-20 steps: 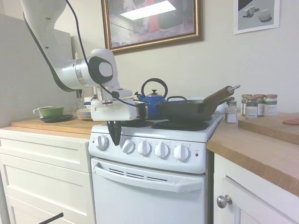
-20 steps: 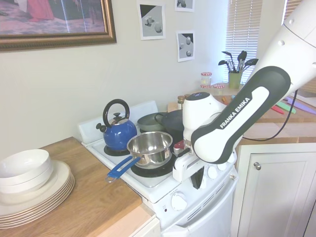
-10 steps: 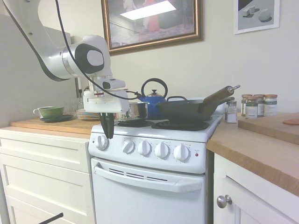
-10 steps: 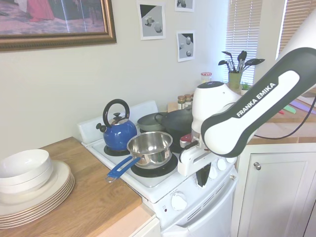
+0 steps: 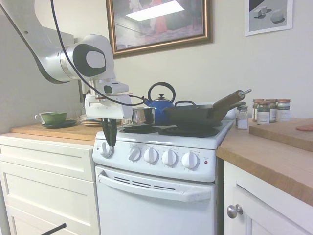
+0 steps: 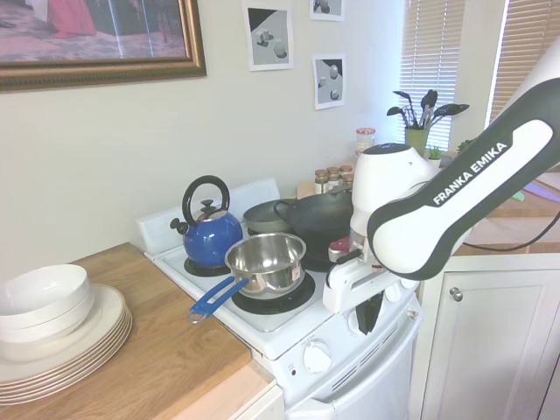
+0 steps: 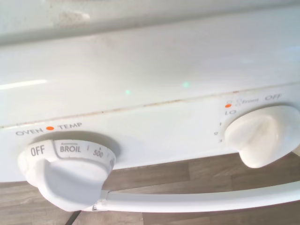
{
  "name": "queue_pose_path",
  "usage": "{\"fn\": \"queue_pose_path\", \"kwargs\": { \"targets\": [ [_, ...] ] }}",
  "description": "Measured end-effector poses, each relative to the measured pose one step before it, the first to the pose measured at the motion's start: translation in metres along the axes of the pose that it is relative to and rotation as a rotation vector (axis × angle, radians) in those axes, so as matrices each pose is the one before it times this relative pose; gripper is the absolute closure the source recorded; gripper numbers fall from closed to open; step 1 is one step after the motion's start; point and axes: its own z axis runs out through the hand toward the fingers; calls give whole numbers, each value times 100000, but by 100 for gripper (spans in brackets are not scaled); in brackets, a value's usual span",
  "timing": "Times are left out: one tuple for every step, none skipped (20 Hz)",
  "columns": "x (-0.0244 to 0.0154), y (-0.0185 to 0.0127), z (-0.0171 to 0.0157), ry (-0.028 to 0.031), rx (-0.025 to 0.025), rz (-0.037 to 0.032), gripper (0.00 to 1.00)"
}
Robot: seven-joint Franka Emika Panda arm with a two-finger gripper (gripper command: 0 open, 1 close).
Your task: Turn on the stove on the bottom left
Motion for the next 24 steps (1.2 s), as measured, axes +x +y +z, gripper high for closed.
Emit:
{"fn": "queue_pose_path", "kwargs": {
  "targets": [
    [-56,45,63,-74,-44,82,0],
    [-91,75,109,-59,-65,56,0],
    [-103,96,134,-89,-109,103,0],
    [-81,92,118,-132,-189,96,0],
    [-45,65,76,-63,-97,86,0],
    [-2,31,18,29,27,132,0],
    [28,14,-29,83,93,122,0],
    [33,13,-43,76,93,100,0],
    [42,32,-41,74,80,136,0],
    [53,65,-35,73,61,181,0],
    [45,59,-23,54,46,158,0],
    [59,58,-26,71,55,184,0],
    [50,46,-31,73,73,150,0],
    [38,23,-25,66,69,101,0],
    [28,20,-13,68,76,76,0],
    [8,6,-4,105,162,23,0],
    [-5,10,14,109,180,5,0],
    [-12,15,21,103,172,0,0],
    [-15,19,16,79,131,-1,0],
    [-17,34,5,24,34,15,0],
    [-9,40,-12,47,63,38,0],
    [-5,49,-35,82,111,54,0],
    [0,50,-56,108,139,69,0],
    [-1,42,-71,115,142,48,0]
  ]
}}
